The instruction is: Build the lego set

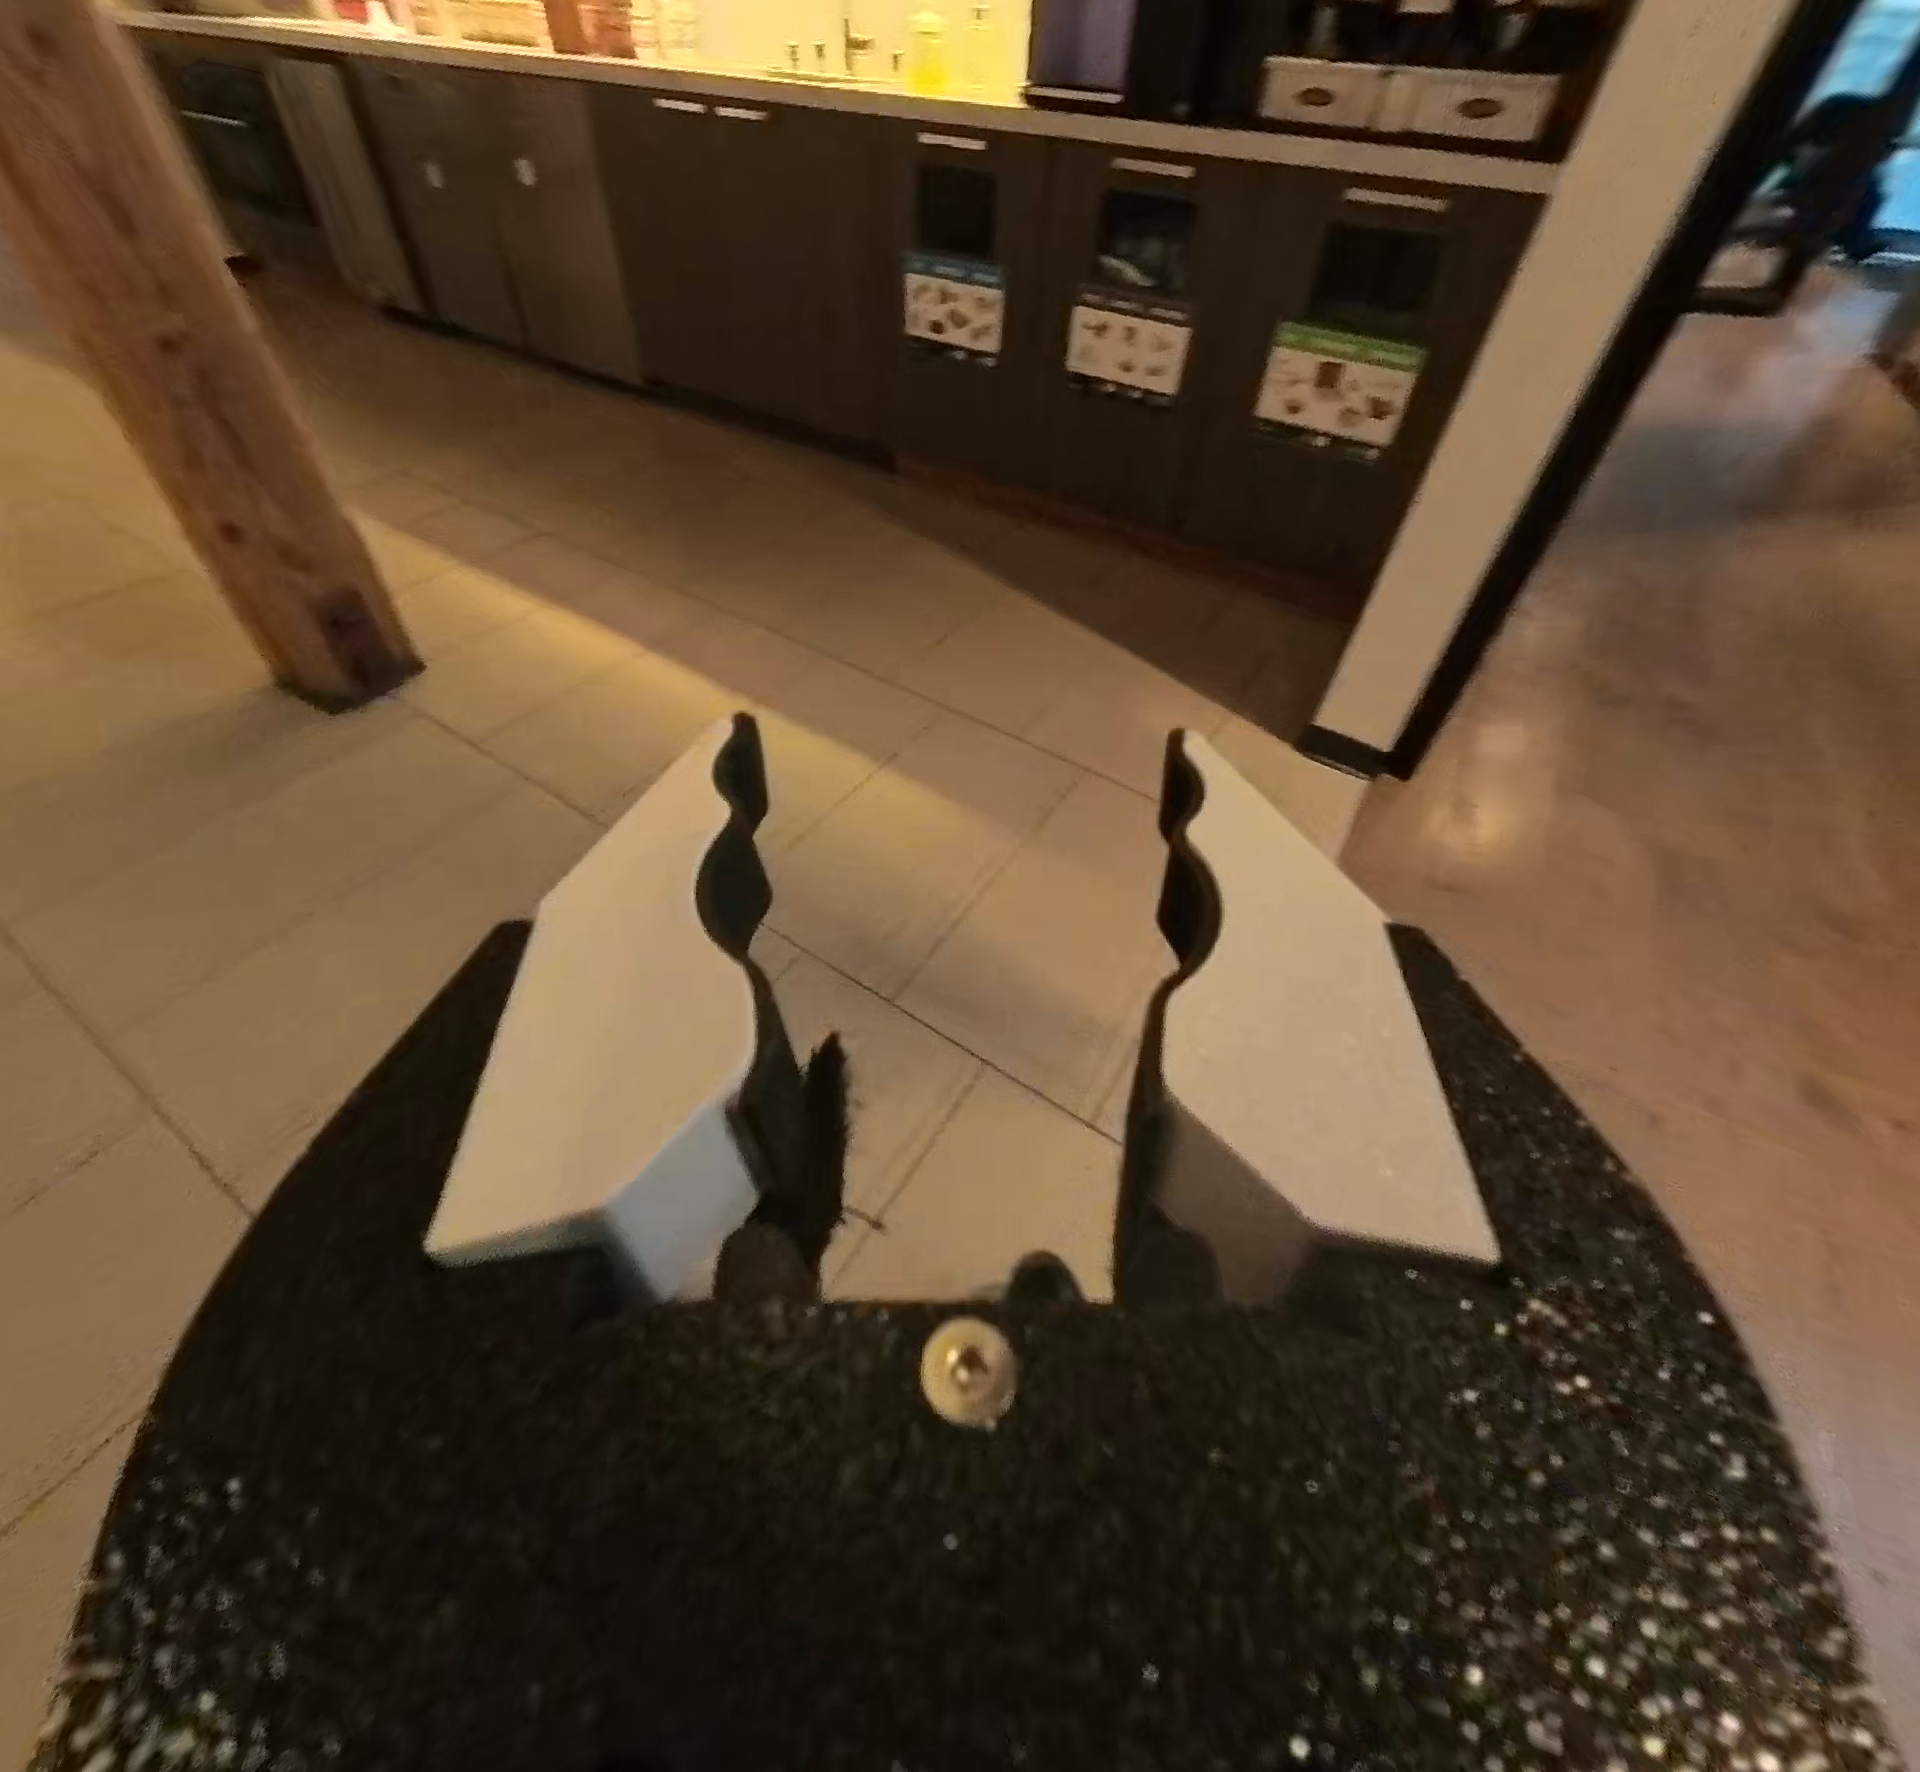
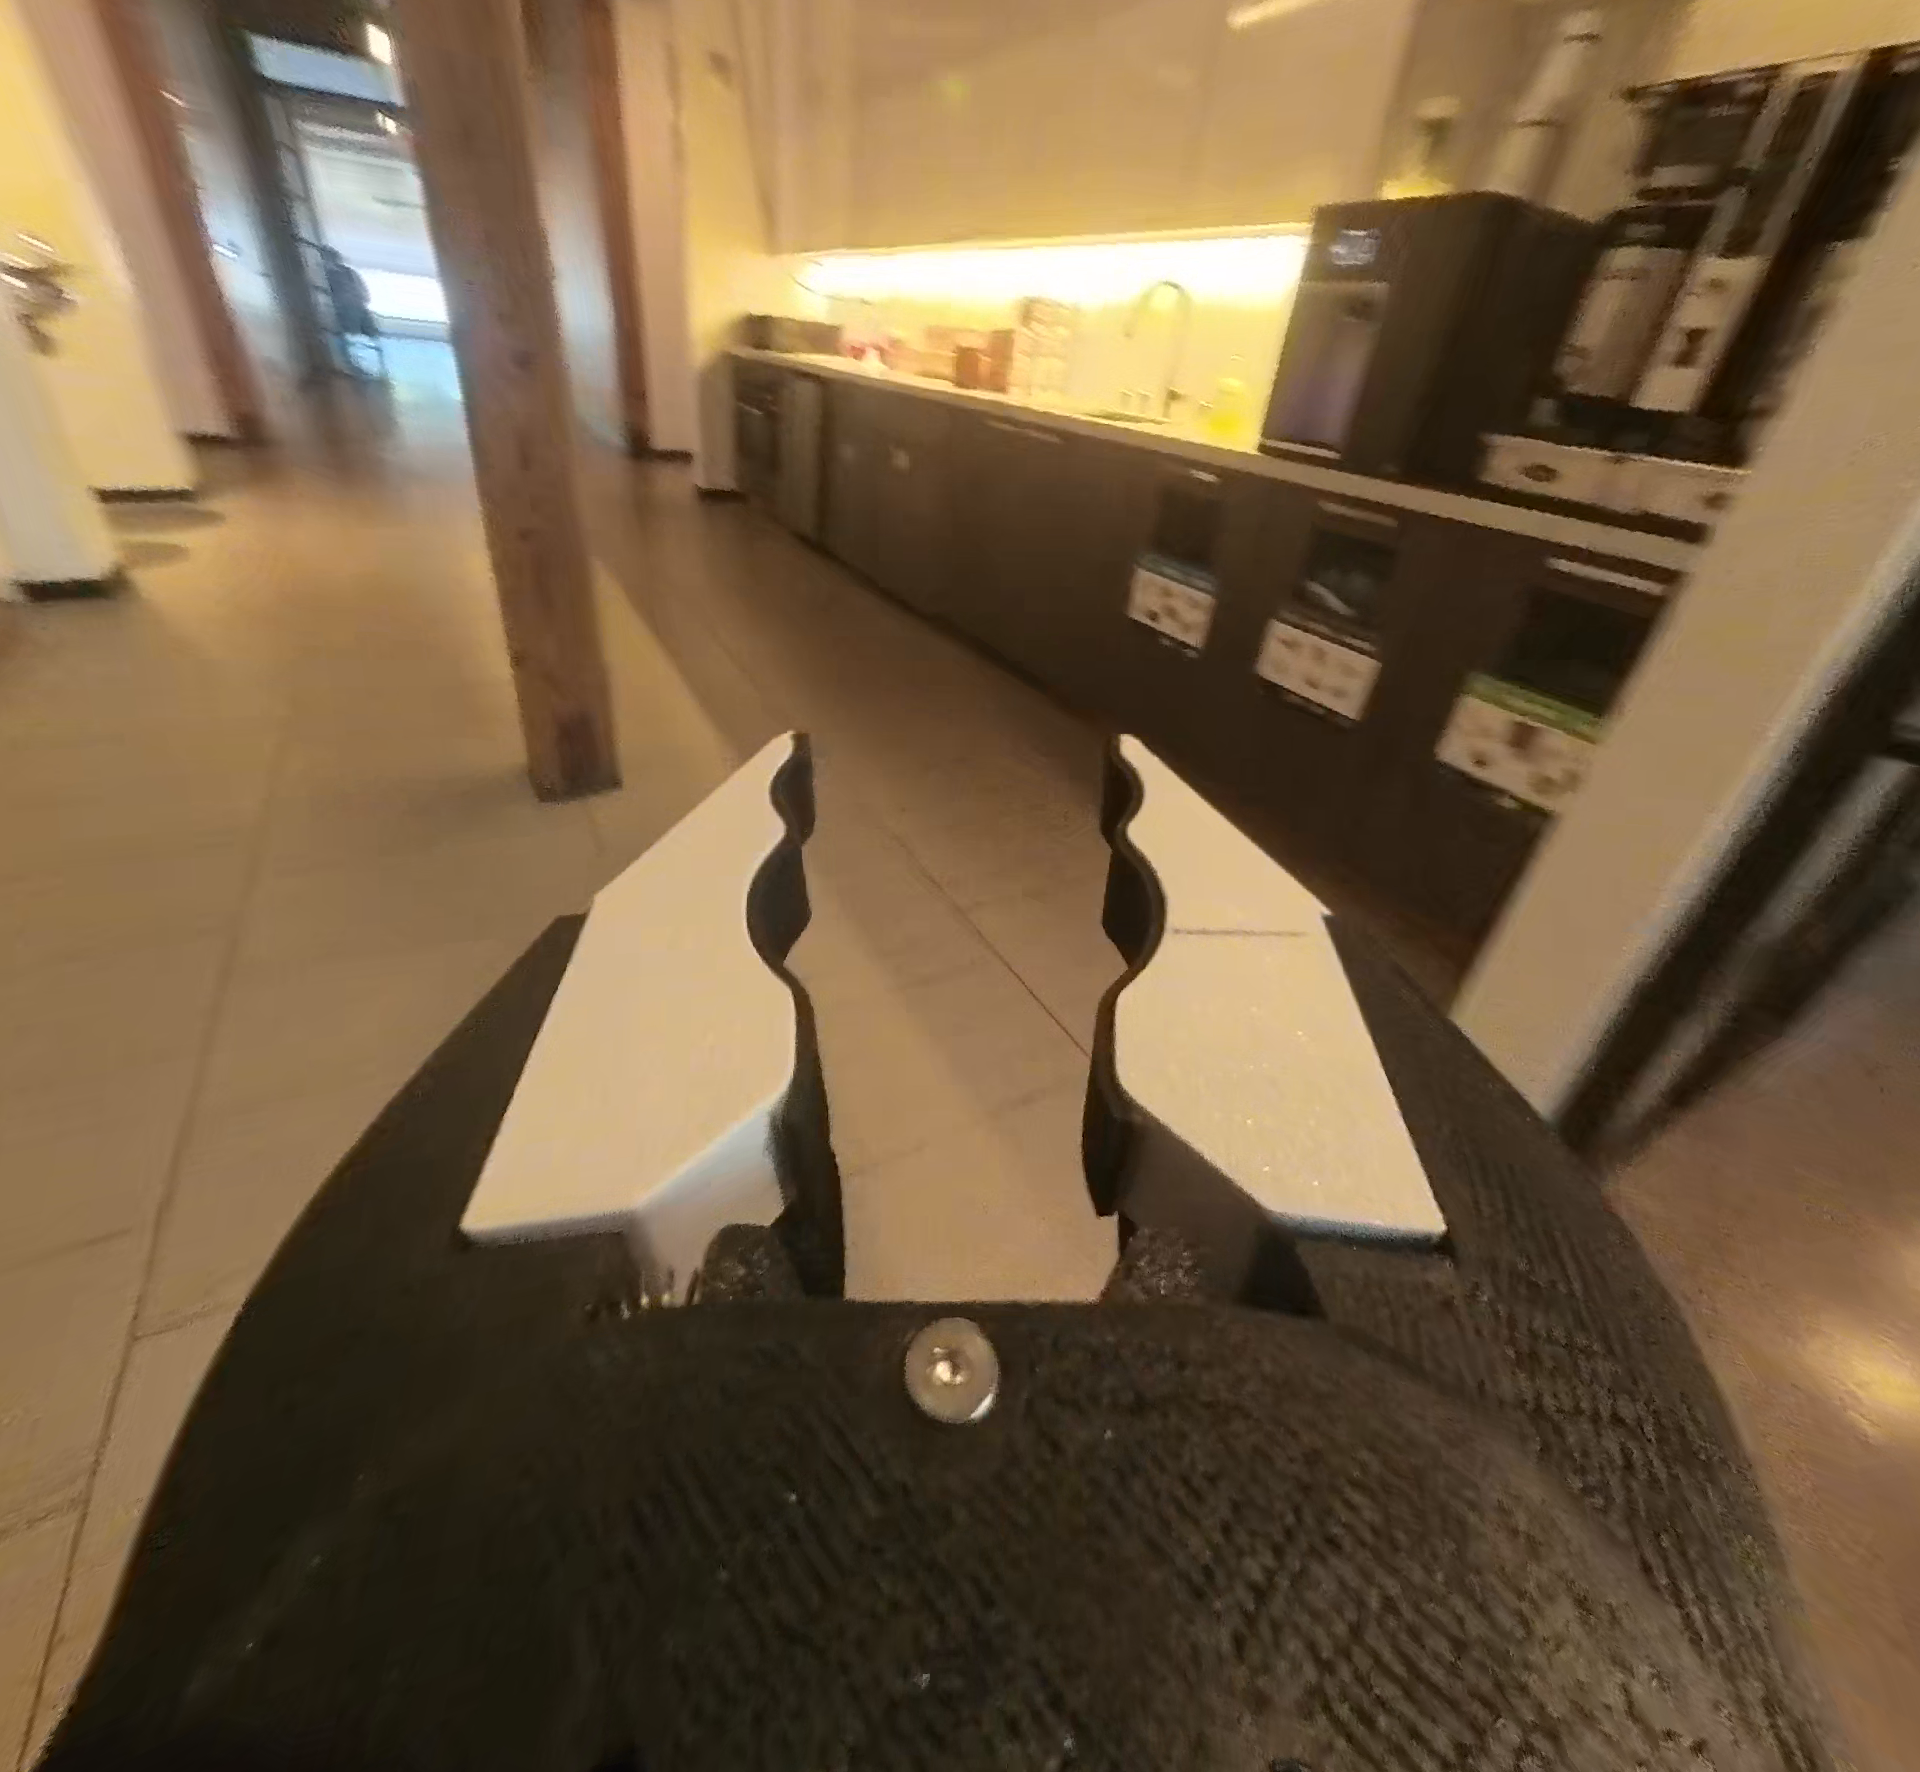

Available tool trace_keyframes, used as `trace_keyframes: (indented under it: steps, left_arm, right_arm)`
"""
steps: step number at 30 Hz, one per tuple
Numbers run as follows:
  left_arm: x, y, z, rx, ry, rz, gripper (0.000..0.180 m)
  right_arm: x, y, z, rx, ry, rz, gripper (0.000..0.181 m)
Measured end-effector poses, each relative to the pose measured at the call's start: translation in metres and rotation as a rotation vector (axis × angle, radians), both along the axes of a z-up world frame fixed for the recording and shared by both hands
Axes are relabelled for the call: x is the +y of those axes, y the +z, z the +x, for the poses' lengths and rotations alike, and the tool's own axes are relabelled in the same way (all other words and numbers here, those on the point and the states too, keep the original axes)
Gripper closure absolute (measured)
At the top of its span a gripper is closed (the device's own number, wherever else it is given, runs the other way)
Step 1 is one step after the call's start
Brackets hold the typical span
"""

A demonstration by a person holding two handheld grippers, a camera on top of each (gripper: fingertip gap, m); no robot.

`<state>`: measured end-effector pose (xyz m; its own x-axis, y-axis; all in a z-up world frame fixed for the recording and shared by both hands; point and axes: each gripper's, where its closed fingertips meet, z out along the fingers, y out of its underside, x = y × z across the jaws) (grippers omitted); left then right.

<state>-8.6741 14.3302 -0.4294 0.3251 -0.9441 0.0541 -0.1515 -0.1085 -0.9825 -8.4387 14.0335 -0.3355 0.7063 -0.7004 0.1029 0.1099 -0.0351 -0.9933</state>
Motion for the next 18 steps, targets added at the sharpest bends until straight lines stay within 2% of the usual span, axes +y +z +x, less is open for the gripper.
trace_keyframes:
  steps: [3, 5, 9, 14, 18]
  left_arm:
    - [0.071, -0.009, 0.046, 0.018, 0.071, 0.013, 0.104]
    - [0.115, -0.008, 0.081, 0.035, 0.112, -0.029, 0.102]
    - [0.192, 0.016, 0.176, -0.007, 0.095, -0.031, 0.1]
    - [0.271, 0.045, 0.324, -0.072, 0.02, -0.023, 0.097]
    - [0.342, 0.058, 0.447, -0.142, -0.001, 0.028, 0.097]
  right_arm:
    - [0.093, -0.019, 0.059, 0.033, 0.079, 0.027, 0.122]
    - [0.146, -0.027, 0.094, 0.079, 0.126, -0.008, 0.119]
    - [0.232, 0.0, 0.164, -0.033, 0.207, -0.059, 0.118]
    - [0.28, 0.001, 0.286, -0.01, 0.133, -0.05, 0.119]
    - [0.308, -0.021, 0.395, -0.021, 0.046, -0.099, 0.119]
